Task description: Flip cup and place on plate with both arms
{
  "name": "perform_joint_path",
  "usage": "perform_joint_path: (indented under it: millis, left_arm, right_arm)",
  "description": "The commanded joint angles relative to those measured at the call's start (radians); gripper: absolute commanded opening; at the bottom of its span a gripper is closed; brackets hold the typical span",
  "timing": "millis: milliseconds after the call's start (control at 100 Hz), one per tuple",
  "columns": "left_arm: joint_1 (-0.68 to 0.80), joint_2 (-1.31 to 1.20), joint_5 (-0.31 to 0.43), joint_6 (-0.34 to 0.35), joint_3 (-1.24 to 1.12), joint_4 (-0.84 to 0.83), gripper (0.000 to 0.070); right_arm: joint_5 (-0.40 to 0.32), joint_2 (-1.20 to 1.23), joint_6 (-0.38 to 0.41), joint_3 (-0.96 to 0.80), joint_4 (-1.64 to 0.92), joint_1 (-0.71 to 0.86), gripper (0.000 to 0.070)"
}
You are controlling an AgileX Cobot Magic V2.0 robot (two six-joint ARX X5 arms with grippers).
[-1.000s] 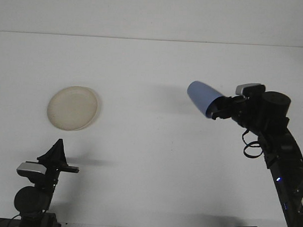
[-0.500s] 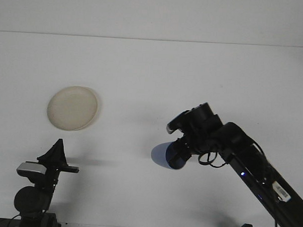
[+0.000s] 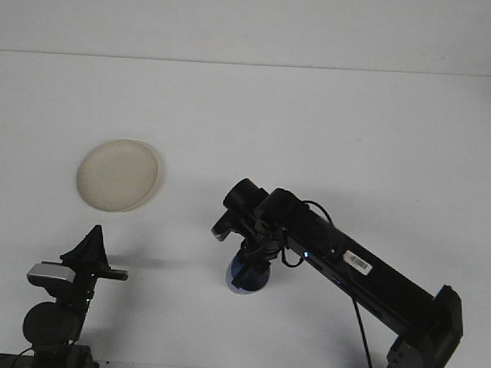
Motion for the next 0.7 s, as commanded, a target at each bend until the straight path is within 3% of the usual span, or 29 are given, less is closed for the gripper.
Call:
perform_joint_path:
  millis: [0, 290, 330, 430, 470, 620, 690]
  left_arm:
    - [-0.002, -0.001, 0.001, -0.004, -0.018, 0.015, 0.0014]
    - [-0.002, -0.001, 0.001, -0.004, -0.018, 0.015, 0.0014]
    - [-0.002, -0.001, 0.001, -0.004, -0.018, 0.015, 0.0014]
    - [-0.002, -0.001, 0.001, -0.004, -0.018, 0.015, 0.0014]
    - [-0.002, -0.001, 0.001, -0.004, -0.018, 0.015, 0.0014]
    - [-0.002, -0.001, 0.001, -0.01, -0.018, 0.016, 0.0014]
    - [-0.002, -0.001, 0.001, -0.064, -0.018, 0.016, 0.0014]
  right_arm:
    - [0.021, 0.043, -0.011, 0.024, -0.007, 0.022, 0.0]
    - [0.024, 0.095, -0.015, 0.024, -0.011, 0.053, 0.0005]
    - [0.021, 0.095, -0.016, 0.024, -0.011, 0.055, 0.0058]
    - [0.022, 0.095, -0.027, 0.026, -0.008, 0.058, 0.0308]
    - [0.022, 0.095, -0.028, 0.032, -0.013, 0.058, 0.0366]
    - [0.021, 0.095, -0.037, 0.128, -0.084, 0.05, 0.0373]
    - [0.021, 0.079, -0.036, 0.193, -0.087, 0.042, 0.0373]
